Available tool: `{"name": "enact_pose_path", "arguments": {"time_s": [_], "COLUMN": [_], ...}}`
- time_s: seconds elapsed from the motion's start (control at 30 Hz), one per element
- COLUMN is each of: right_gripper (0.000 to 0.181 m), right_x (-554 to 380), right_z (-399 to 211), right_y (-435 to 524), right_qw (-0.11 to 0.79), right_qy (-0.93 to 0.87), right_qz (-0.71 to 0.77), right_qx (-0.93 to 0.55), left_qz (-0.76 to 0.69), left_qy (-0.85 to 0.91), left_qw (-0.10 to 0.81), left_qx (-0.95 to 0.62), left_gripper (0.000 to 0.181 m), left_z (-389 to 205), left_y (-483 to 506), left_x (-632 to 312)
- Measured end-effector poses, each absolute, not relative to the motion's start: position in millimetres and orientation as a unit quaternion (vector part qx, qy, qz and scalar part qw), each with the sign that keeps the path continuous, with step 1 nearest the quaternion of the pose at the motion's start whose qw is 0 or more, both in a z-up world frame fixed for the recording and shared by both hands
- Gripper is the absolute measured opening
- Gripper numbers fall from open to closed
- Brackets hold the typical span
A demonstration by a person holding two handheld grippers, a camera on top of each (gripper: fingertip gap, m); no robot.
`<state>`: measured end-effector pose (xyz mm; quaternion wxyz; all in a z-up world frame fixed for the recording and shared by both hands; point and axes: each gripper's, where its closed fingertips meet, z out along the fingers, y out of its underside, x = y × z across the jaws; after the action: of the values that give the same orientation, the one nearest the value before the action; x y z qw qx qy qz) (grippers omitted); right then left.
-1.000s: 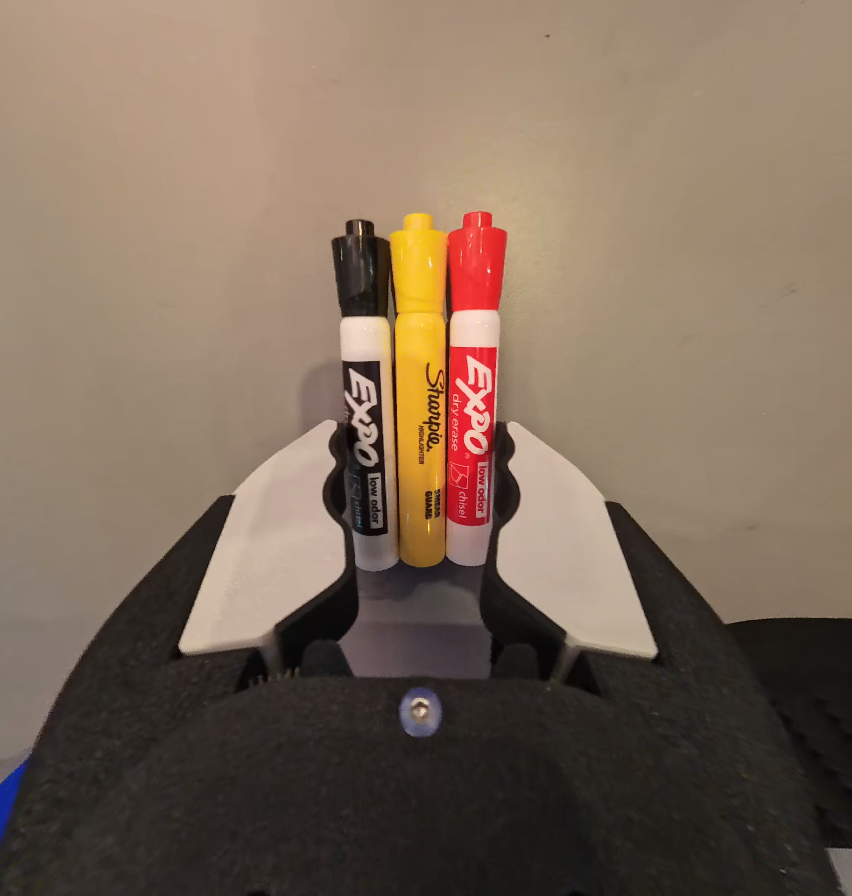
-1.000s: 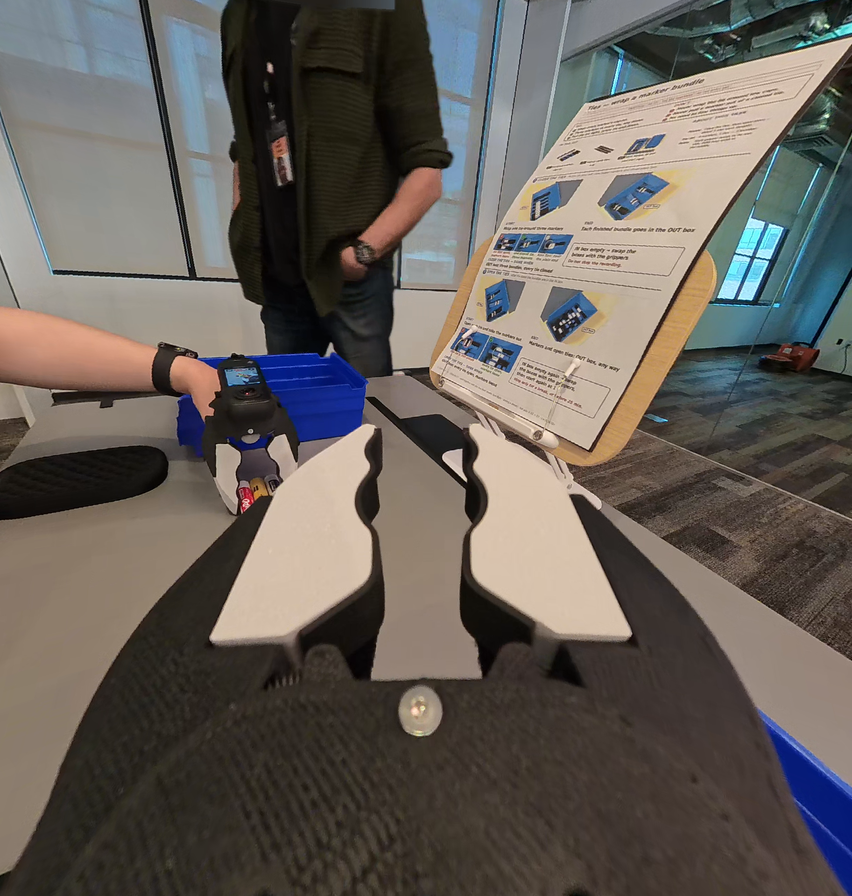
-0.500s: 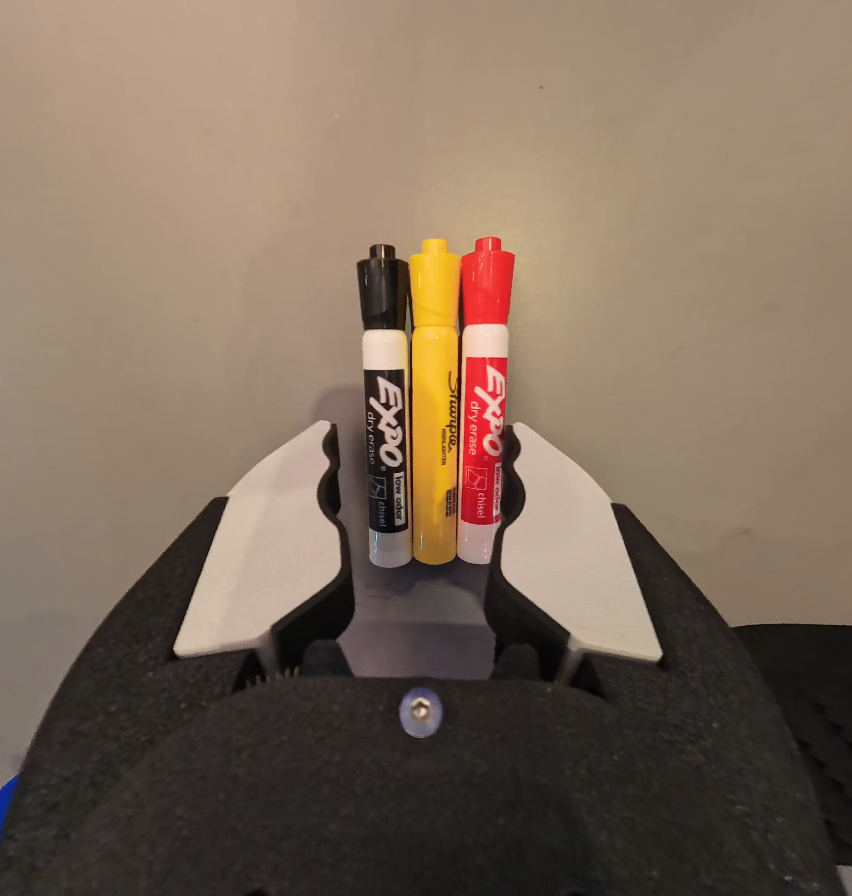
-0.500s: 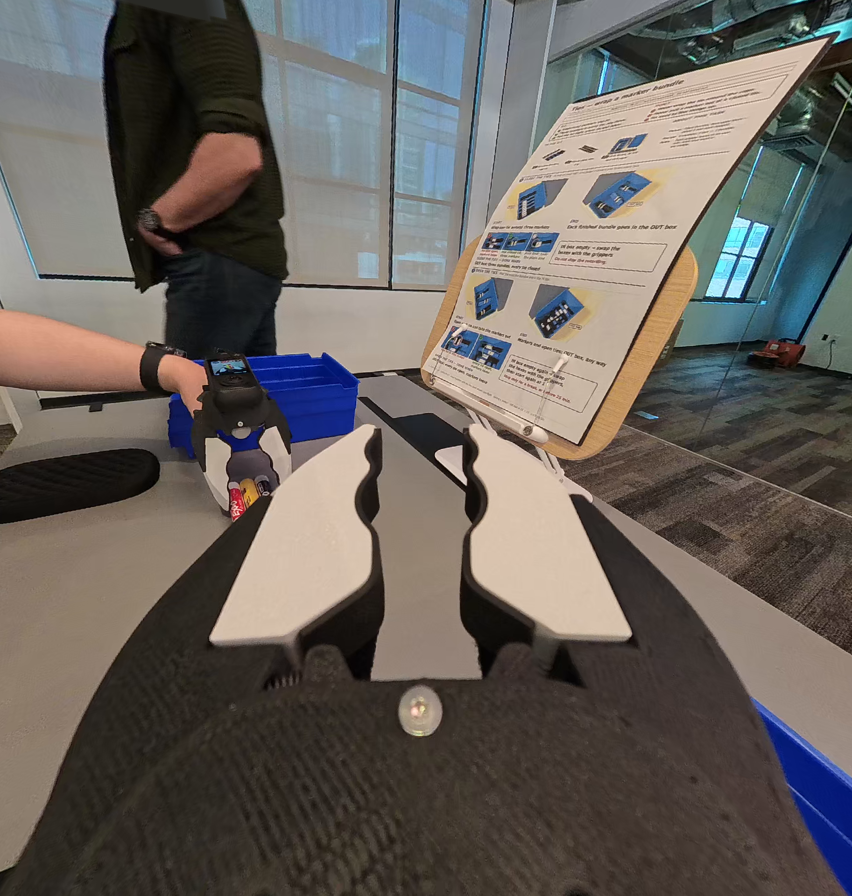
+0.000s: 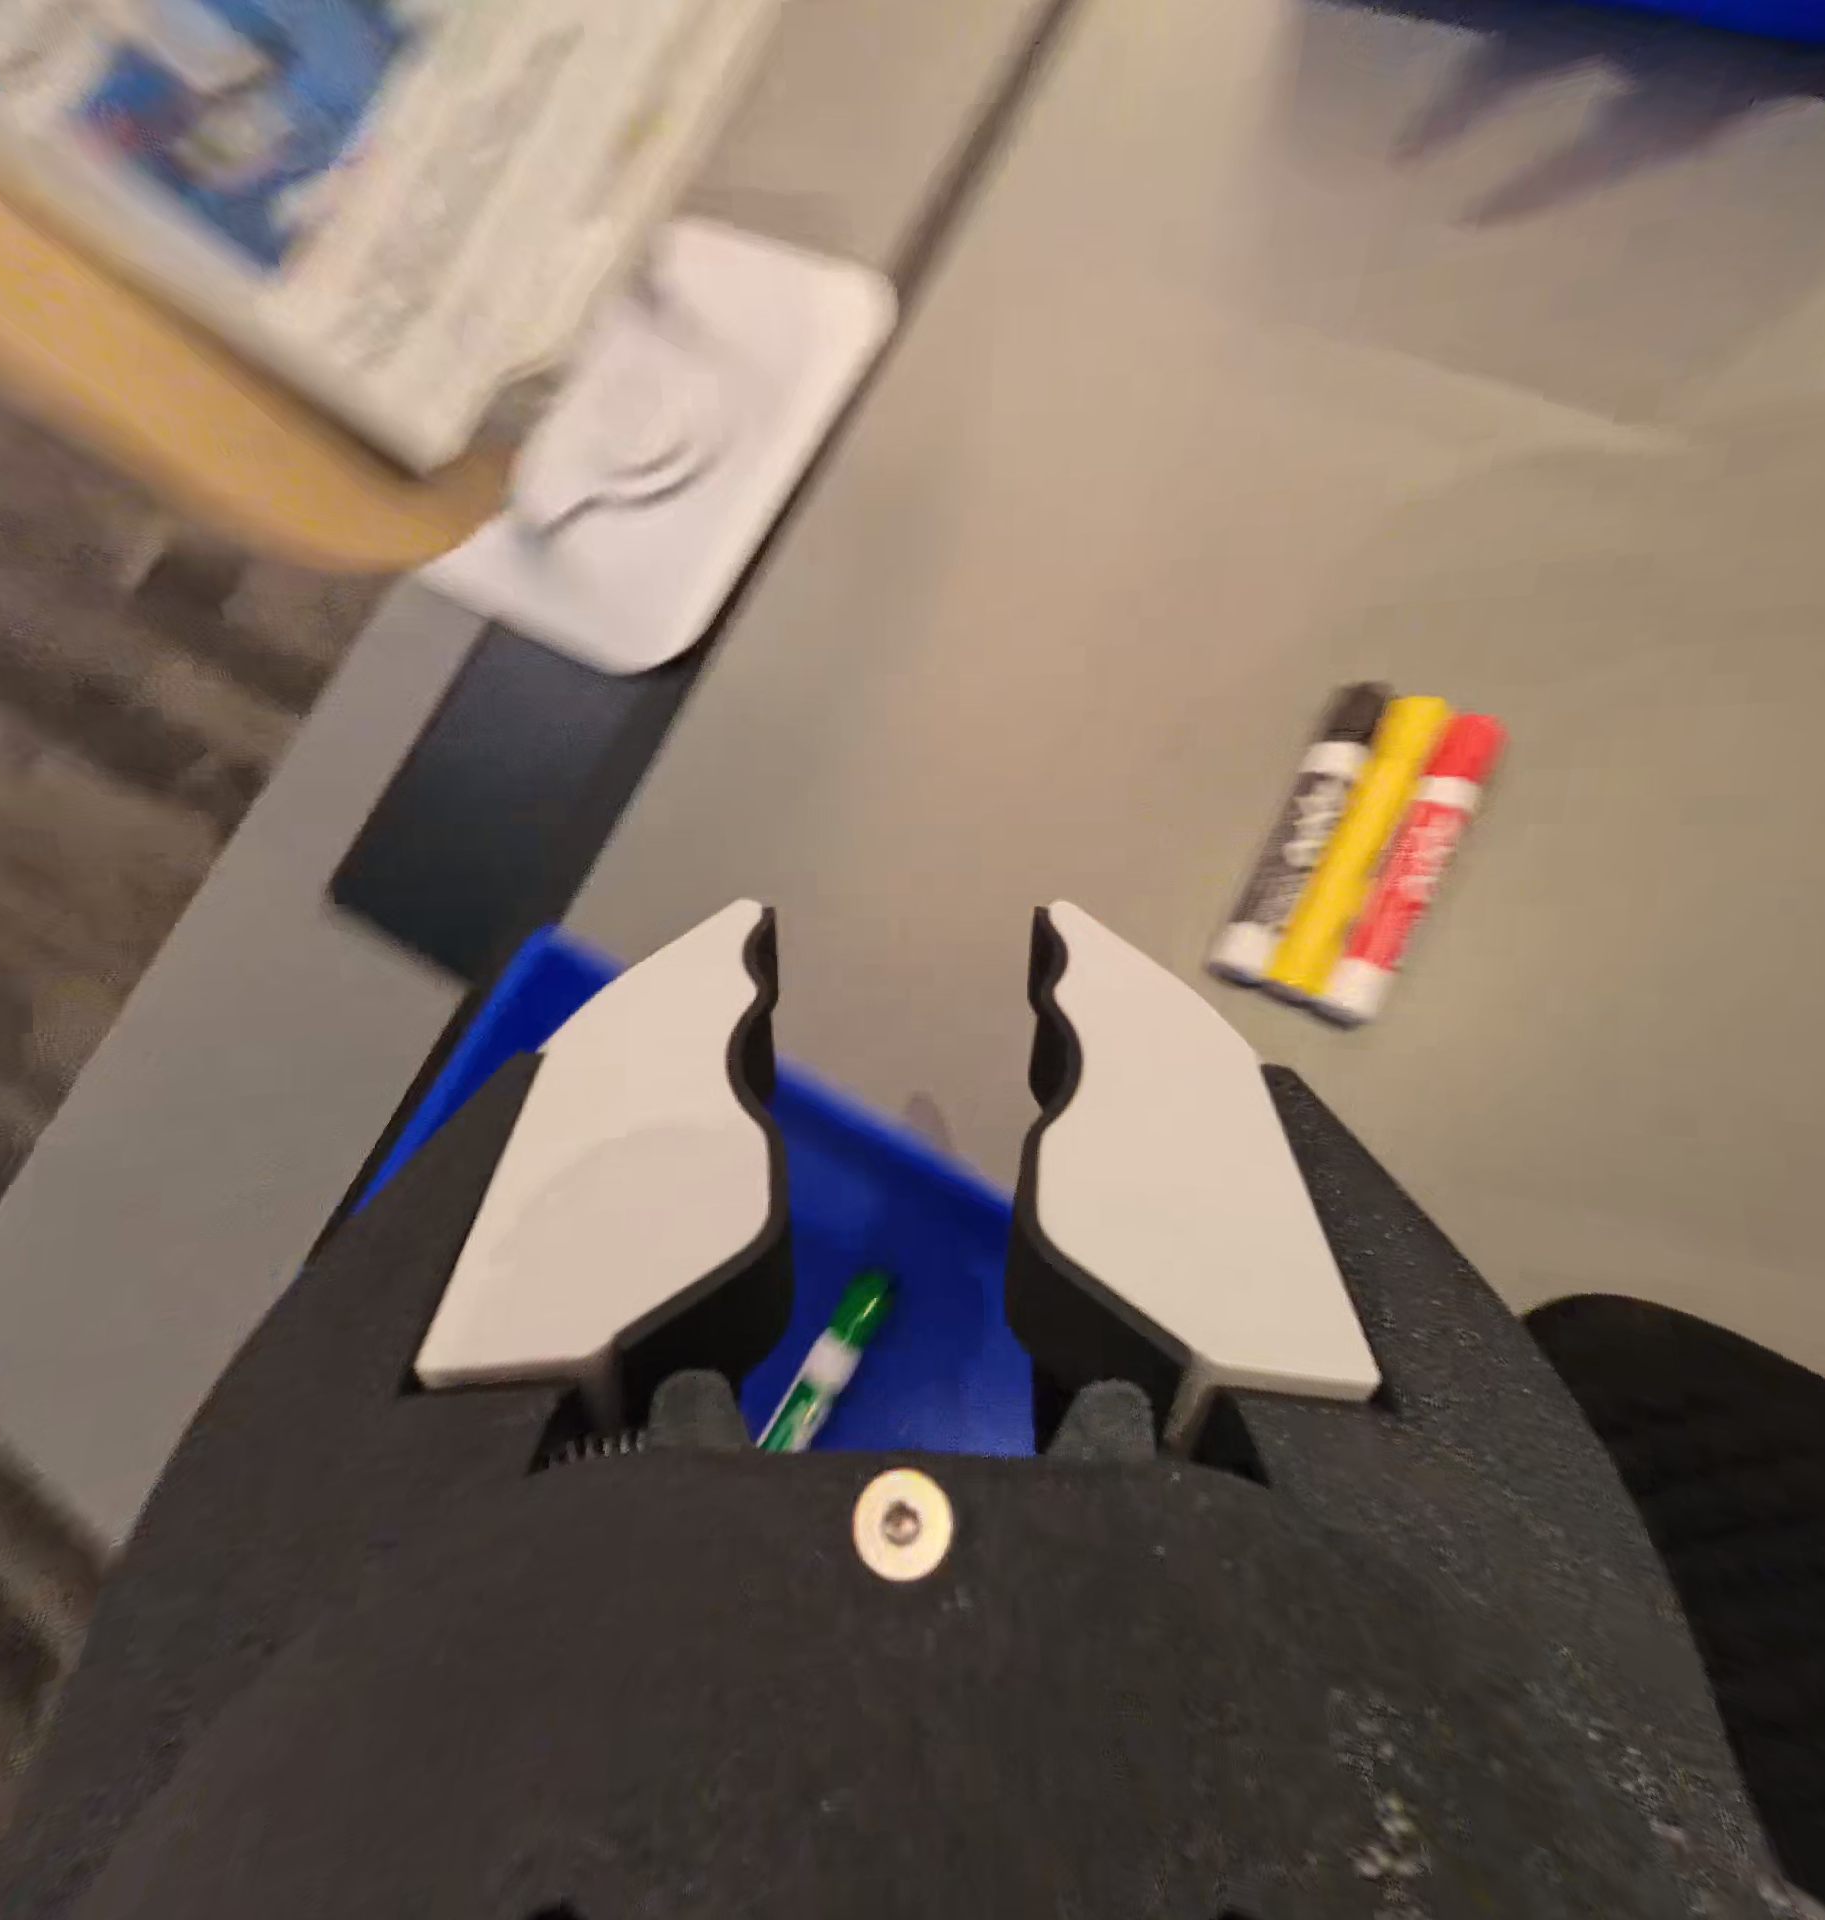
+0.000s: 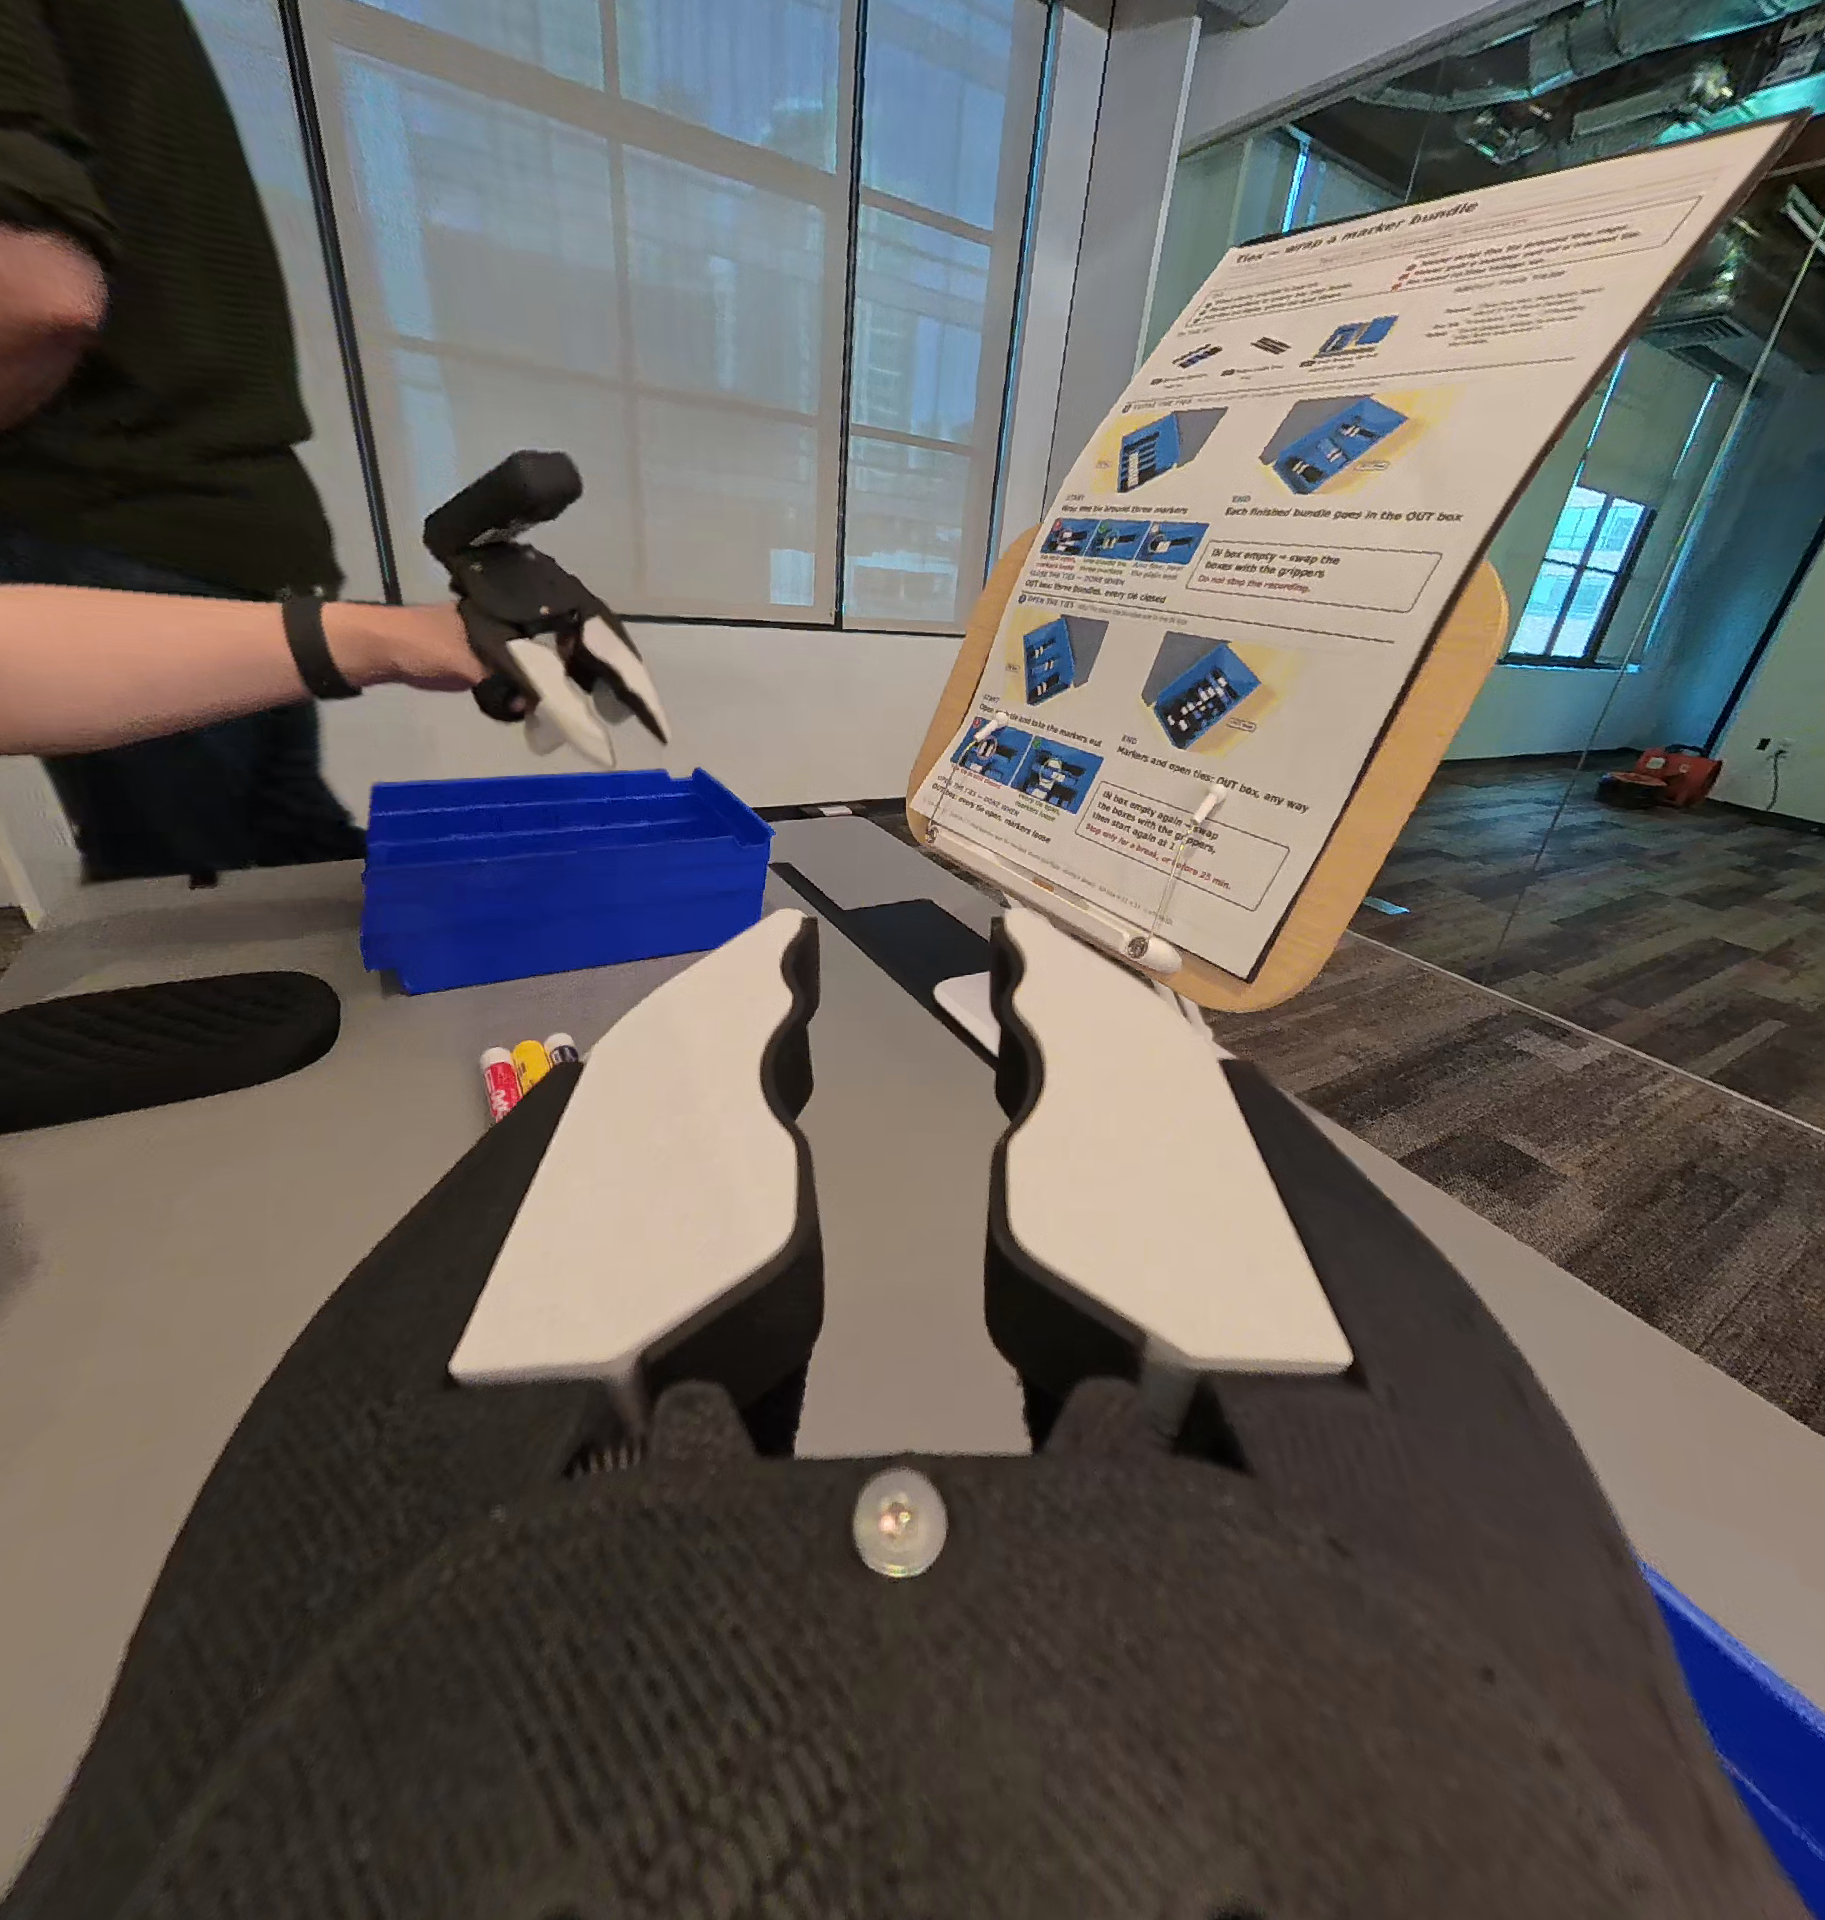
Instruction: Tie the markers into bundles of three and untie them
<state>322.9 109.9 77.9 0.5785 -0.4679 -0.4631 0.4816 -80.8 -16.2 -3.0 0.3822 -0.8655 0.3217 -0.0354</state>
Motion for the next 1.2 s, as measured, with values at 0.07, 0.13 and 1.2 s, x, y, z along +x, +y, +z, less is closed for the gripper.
{"name": "enact_pose_path", "arguments": {"time_s": [0.07,0.13,1.2], "right_gripper": [0.032,0.032,0.032], "right_x": [320,318,325], "right_z": [76,73,53], "right_y": [110,111,130], "right_qw": [0.579,0.577,0.567], "right_qy": [-0.471,-0.478,-0.466], "right_qz": [0.469,0.453,0.432], "right_qx": [-0.472,-0.482,-0.523], "left_qz": [-0.035,-0.044,0.120], "left_qy": [0.245,0.190,0.450], "left_qw": [0.389,0.383,0.143], "left_qx": [-0.887,-0.903,-0.873], "left_gripper": [0.046,0.038,0.014], "left_z": [2,-7,-150], "left_y": [-13,-14,3], "left_x": [-131,-170,-250]}}
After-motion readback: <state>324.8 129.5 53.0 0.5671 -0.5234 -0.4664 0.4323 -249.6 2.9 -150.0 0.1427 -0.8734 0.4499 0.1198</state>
